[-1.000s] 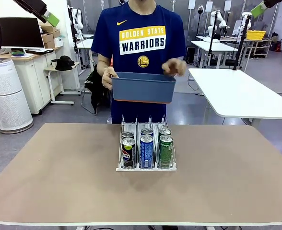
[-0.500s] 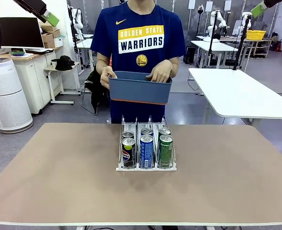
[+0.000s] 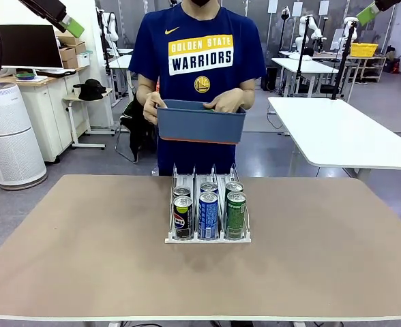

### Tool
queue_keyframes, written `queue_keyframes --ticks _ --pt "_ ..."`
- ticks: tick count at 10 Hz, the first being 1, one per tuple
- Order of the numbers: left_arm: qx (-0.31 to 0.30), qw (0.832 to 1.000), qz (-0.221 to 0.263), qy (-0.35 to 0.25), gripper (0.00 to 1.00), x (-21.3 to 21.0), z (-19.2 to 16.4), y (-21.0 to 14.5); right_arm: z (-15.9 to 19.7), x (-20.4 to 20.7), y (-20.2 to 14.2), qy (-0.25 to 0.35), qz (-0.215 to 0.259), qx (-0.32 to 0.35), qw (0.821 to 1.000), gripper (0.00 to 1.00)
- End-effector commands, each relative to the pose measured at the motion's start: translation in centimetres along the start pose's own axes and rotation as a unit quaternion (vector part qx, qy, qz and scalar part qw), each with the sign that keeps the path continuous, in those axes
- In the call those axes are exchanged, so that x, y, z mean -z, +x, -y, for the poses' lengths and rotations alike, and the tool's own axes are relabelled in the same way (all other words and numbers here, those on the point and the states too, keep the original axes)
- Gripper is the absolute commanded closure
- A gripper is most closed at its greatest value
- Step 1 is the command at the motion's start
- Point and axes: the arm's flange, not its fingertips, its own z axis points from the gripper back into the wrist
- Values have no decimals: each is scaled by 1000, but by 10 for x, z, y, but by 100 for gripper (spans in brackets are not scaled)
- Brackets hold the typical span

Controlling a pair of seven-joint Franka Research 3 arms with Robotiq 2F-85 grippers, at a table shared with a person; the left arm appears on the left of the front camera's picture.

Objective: Fill the beverage cans into the dispenser.
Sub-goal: Pick up the Sprite handed by the human.

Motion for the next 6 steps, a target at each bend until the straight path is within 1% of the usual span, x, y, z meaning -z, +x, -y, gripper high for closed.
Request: queue_keyframes --ticks 1,6 --pt "1 1000 -2 1 0 1 1 0 -1 1 1 0 -1 -1 1000 0" --pt "1 1000 -2 1 0 1 1 0 -1 1 1 0 -1 -1 1000 0"
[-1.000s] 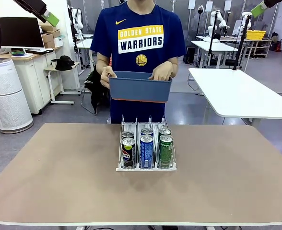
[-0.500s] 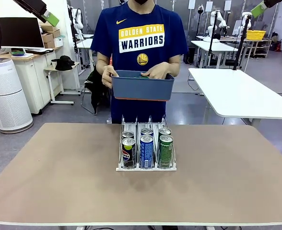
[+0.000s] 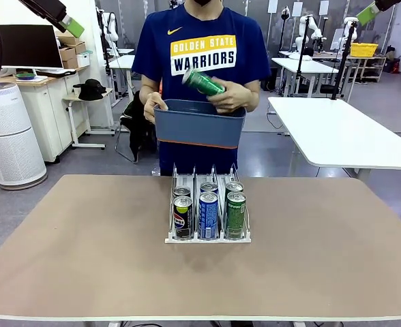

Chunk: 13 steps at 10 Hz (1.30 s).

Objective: Fill the beverage cans into the dispenser.
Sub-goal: Pick up the Sprite handed by the human.

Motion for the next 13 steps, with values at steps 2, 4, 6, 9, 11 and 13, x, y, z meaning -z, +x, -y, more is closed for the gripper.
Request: queue_keyframes --ticks 2,4,6,9,11,13 --pt "1 1000 -2 1 0 1 1 0 -1 1 1 0 -1 -1 1000 0" --pt "1 1000 -2 1 0 1 1 0 -1 1 1 0 -1 -1 1000 0" --pt "1 1000 -2 1 0 1 1 0 -1 1 1 0 -1 -1 1000 0" --pt "1 1000 -2 1 0 1 1 0 -1 1 1 0 -1 -1 1000 0" --pt "1 1000 -2 1 0 1 1 0 -1 1 1 0 -1 -1 1000 0" --pt "1 1000 -2 1 0 1 1 0 -1 1 1 0 -1 -1 1000 0"
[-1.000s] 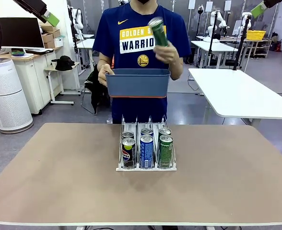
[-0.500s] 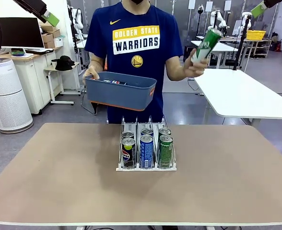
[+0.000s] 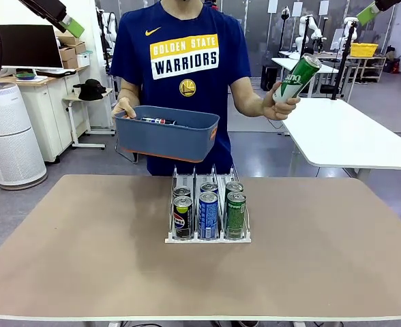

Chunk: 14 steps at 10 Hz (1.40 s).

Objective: Fill the beverage cans into the dispenser.
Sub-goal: Pick up the Sprite handed by the human.

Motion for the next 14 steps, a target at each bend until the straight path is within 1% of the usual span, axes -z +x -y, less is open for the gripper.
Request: queue_keyframes --ticks 1,14 --pt "1 1000 -2 1 0 1 1 0 -1 1 1 0 -1 -1 1000 0" --pt "1 1000 -2 1 0 1 1 0 -1 1 1 0 -1 -1 1000 0"
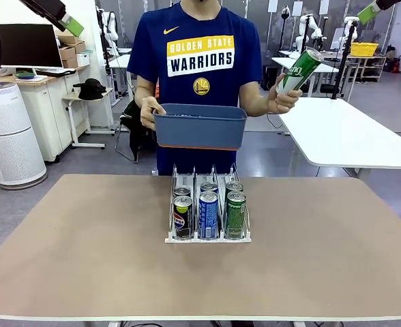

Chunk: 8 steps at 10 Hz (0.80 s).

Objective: Fill the beverage cans into the dispenser.
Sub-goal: Pick up the Sprite handed by the human.

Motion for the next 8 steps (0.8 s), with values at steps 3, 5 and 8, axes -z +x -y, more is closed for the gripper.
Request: queue_keyframes --ticks 3,5,8 --pt "1 1000 -2 1 0 1 1 0 -1 1 1 0 -1 -1 1000 0" --pt "1 1000 -2 1 0 1 1 0 -1 1 1 0 -1 -1 1000 0" --pt "1 1000 -2 1 0 1 1 0 2 19 7 5 -3 47 999 0"
